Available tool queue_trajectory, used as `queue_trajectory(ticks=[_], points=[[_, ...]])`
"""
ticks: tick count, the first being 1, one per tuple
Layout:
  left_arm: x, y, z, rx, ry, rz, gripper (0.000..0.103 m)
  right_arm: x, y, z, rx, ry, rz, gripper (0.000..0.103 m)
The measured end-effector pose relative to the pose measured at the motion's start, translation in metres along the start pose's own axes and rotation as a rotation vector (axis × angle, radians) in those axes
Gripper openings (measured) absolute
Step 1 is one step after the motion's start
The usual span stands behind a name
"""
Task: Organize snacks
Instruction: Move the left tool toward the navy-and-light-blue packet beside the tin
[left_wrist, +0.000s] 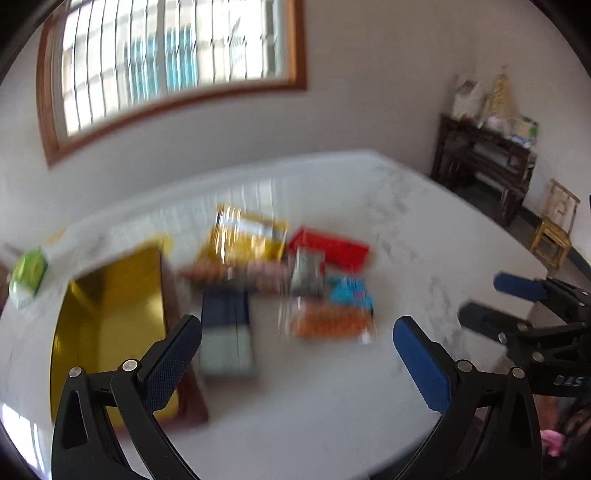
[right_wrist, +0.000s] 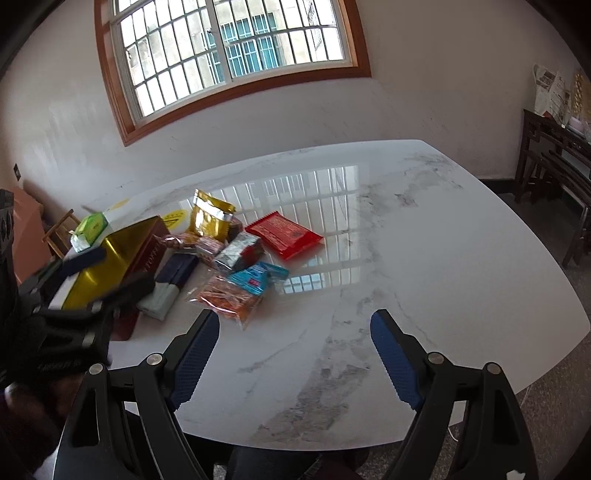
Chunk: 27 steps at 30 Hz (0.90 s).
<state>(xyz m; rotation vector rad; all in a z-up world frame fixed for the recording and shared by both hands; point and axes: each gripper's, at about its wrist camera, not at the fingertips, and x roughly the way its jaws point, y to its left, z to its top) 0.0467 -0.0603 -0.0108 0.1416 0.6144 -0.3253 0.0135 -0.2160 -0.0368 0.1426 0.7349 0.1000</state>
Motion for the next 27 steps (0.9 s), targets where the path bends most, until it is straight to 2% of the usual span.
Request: queue_trajectory(ticks=[2, 4, 7, 11, 14, 18, 20, 23, 27], points=[[0.009, 0.004, 0.001, 0.036, -0.082, 0.036, 0.103, 0.003, -0.003, 0.0, 0.002, 0.014, -0.013, 0.082], [0.024, 0.013, 0.004, 0.049, -0.113, 0.058, 0.103, 0.005, -0.005, 0.0, 0.005, 0.022, -0.022, 0.082], [0.048, 0.029, 0.007, 0.07, -0.09, 0.072, 0.103, 0.008, -0.003, 0.001, 0.002, 0.028, -0.035, 0.082], [0.061, 0.047, 0.006, 0.086, -0.091, 0.105, 0.103, 0.015, 0.003, 0.002, -0.013, 0.047, -0.032, 0.082], [0.065, 0.059, 0.0, 0.124, -0.099, 0.167, 0.103, 0.017, 0.009, 0.0, -0.036, 0.052, -0.025, 0.082], [0.071, 0.096, -0.006, 0.093, -0.059, 0.231, 0.103, 0.017, 0.012, 0.0, -0.044, 0.05, -0.013, 0.082], [0.072, 0.109, -0.004, 0.044, 0.0, 0.207, 0.103, 0.017, 0.012, 0.0, -0.041, 0.049, -0.008, 0.082], [0.059, 0.107, 0.004, -0.016, 0.03, 0.131, 0.103, 0.016, 0.011, 0.0, -0.033, 0.048, 0.002, 0.082], [0.055, 0.074, 0.012, 0.034, 0.09, 0.075, 0.103, 0.014, 0.009, 0.0, -0.032, 0.042, 0.008, 0.082]])
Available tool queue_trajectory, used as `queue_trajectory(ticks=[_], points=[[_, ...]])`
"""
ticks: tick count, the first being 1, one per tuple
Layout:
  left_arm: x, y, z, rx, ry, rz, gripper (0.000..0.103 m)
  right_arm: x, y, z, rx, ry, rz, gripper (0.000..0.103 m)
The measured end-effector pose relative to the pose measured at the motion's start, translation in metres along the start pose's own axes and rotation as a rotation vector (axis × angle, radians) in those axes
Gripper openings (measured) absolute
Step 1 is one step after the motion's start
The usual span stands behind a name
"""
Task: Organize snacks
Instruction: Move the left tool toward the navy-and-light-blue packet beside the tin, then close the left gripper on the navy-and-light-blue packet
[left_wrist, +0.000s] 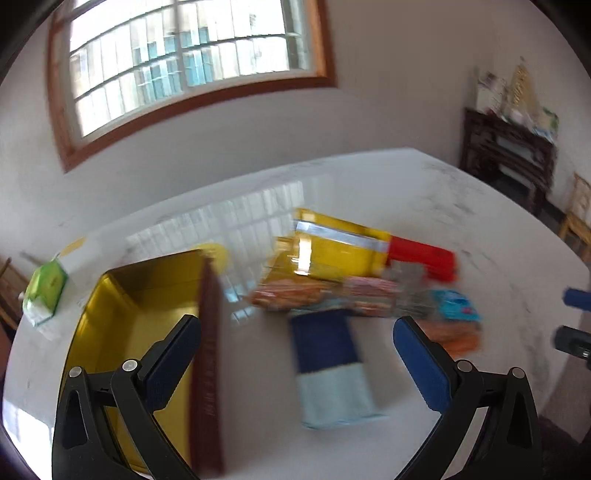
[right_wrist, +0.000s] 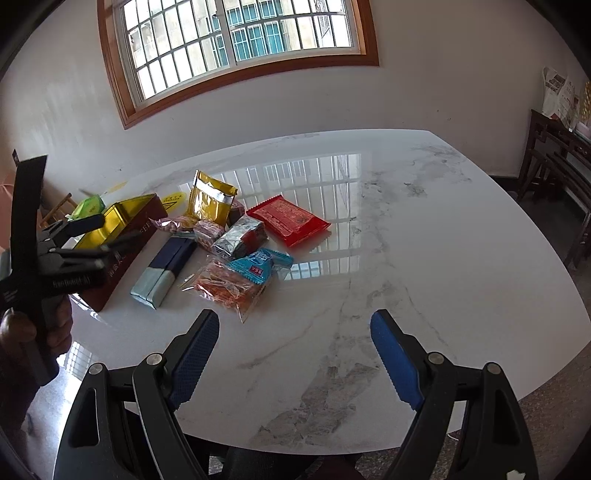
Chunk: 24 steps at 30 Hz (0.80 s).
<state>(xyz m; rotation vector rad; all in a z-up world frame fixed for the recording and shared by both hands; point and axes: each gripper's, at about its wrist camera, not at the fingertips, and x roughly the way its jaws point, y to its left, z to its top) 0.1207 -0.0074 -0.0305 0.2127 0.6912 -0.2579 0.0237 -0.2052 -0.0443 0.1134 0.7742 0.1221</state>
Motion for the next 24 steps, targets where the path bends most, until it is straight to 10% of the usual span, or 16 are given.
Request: queue_trajectory(ticks=[6, 24], points=[[0.017, -0.048, 0.002, 0.128, 0.152, -0.052, 0.103, -0.003, -0.006, 0.0, 0.018, -0.01, 0.016, 0.085], [0.059, -0.017, -0.002, -0.065, 0.287, -0.042, 0.103, 0.012, -0.012, -0.002, 0.029, 0.032, 0.038, 0.086]])
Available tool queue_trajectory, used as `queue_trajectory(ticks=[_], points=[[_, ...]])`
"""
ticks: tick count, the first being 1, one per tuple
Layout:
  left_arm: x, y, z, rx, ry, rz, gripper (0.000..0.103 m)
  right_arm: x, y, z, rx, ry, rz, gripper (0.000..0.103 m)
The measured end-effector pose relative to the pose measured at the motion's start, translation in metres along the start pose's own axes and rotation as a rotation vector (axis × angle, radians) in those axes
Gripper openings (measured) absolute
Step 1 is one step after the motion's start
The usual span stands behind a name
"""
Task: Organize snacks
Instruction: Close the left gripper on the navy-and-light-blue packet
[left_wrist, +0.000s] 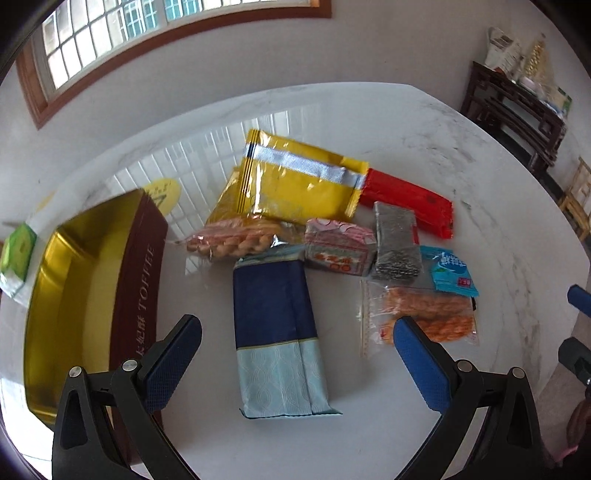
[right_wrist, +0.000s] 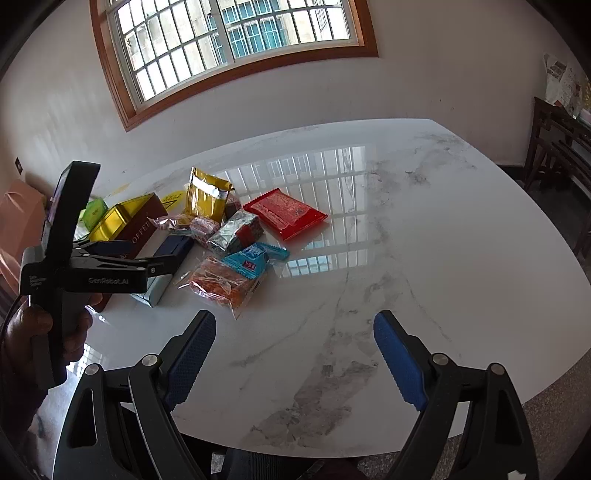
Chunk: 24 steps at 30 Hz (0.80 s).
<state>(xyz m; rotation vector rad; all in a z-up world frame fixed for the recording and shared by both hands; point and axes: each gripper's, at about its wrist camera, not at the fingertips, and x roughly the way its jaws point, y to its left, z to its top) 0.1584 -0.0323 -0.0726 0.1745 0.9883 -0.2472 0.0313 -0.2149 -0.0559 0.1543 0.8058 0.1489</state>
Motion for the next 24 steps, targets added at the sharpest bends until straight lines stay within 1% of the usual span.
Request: queue_trajectory(ticks=[2, 5, 9, 14, 16, 18, 19, 20, 22, 23, 24], points=[[0.003, 0.002, 0.0, -0.004, 0.011, 0.011, 0.103, 0.002, 0.0, 0.0, -0.002, 0.006, -0.001, 0.086], [0.008, 0.006, 0.001, -0.014, 0.028, 0.001, 0.103, 0.004, 0.0, 0.0, -0.002, 0.012, -0.001, 0.086], [0.011, 0.008, 0.0, -0.014, 0.025, -0.001, 0.102, 0.007, 0.001, -0.001, 0.001, 0.021, 0.001, 0.086], [0.016, 0.008, -0.001, -0.023, 0.043, -0.003, 0.1, 0.011, 0.001, -0.001, 0.0, 0.033, 0.002, 0.086], [0.018, 0.008, -0.002, -0.023, 0.049, -0.001, 0.09, 0.013, 0.001, -0.001, 0.002, 0.038, 0.002, 0.086], [0.023, 0.009, -0.003, -0.026, 0.073, 0.003, 0.072, 0.014, 0.0, -0.001, 0.003, 0.043, 0.002, 0.086], [0.026, 0.01, -0.004, -0.032, 0.085, -0.002, 0.069, 0.015, 0.0, -0.001, 0.004, 0.045, 0.002, 0.086], [0.026, 0.014, -0.005, -0.052, 0.075, -0.03, 0.065, 0.016, 0.0, -0.001, 0.004, 0.047, 0.0, 0.086], [0.025, 0.016, -0.007, -0.058, 0.061, -0.026, 0.059, 0.018, 0.0, -0.001, 0.006, 0.053, 0.0, 0.086], [0.024, 0.017, -0.008, -0.059, 0.054, -0.024, 0.053, 0.019, -0.001, -0.001, 0.007, 0.056, -0.002, 0.086], [0.023, 0.018, -0.009, -0.063, 0.054, -0.025, 0.053, 0.019, -0.001, -0.002, 0.008, 0.057, -0.003, 0.086]])
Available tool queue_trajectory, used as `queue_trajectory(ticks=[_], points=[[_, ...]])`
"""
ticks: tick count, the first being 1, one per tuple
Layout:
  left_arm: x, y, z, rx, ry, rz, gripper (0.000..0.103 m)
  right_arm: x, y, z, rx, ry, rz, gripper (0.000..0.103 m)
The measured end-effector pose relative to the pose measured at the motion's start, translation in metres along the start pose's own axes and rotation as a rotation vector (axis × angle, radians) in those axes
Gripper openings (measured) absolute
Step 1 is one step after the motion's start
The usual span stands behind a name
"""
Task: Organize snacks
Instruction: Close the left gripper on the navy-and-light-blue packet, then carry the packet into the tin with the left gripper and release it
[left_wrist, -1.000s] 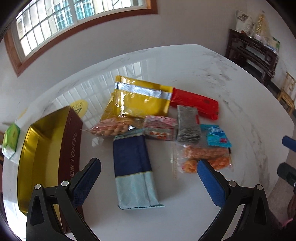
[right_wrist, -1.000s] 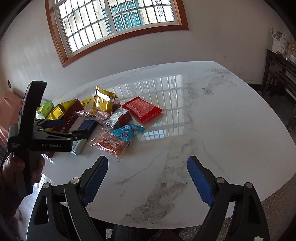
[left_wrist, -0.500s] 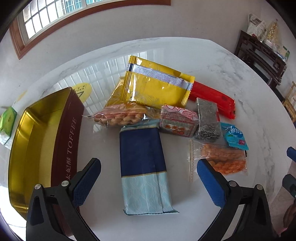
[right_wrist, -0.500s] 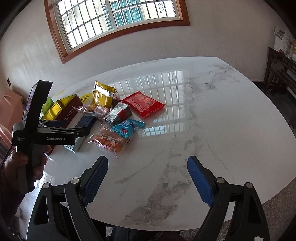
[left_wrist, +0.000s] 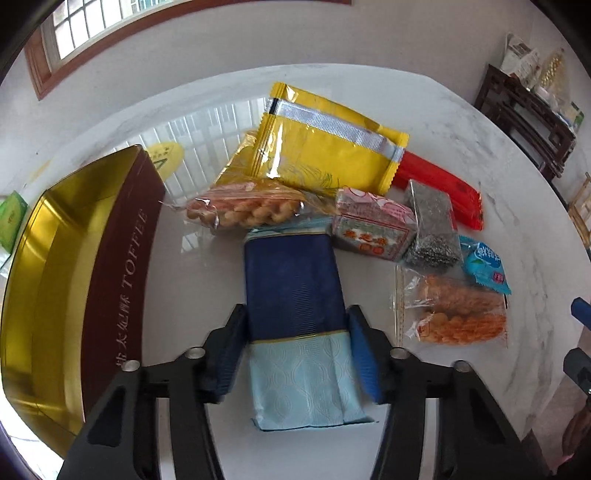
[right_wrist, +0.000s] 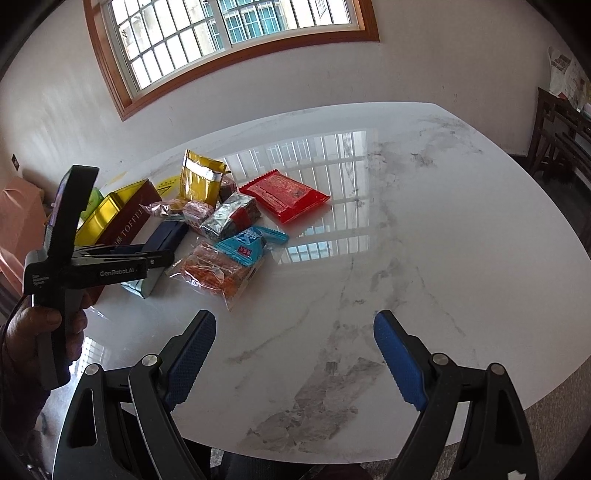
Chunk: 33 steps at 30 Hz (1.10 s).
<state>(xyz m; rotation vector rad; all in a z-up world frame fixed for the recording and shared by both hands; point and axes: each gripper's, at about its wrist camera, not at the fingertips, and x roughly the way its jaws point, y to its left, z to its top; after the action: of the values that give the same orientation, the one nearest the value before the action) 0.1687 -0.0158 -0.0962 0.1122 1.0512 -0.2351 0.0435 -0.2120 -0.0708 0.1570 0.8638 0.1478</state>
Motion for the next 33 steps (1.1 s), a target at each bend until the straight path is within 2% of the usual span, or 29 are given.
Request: queue_trajectory(ticks=[5, 12, 23, 29, 33], points=[[-0.013, -0.009, -0.014, 0.047, -0.05, 0.071, 0.052, 0.002, 0.001, 0.001, -0.001, 0.006, -0.004, 0.086], [-0.043, -0.013, -0.02, 0.046, -0.131, 0.093, 0.051, 0.004, 0.009, 0.002, -0.024, 0.014, -0.004, 0.086], [-0.08, -0.01, -0.017, 0.023, -0.195, 0.069, 0.051, 0.0, 0.02, 0.003, -0.048, 0.009, 0.002, 0.086], [-0.1, 0.012, -0.017, -0.048, -0.212, 0.03, 0.051, -0.004, 0.023, 0.005, -0.057, -0.003, 0.005, 0.086], [-0.116, 0.033, -0.014, -0.087, -0.231, 0.032, 0.051, -0.004, 0.024, 0.004, -0.065, 0.0, 0.007, 0.086]])
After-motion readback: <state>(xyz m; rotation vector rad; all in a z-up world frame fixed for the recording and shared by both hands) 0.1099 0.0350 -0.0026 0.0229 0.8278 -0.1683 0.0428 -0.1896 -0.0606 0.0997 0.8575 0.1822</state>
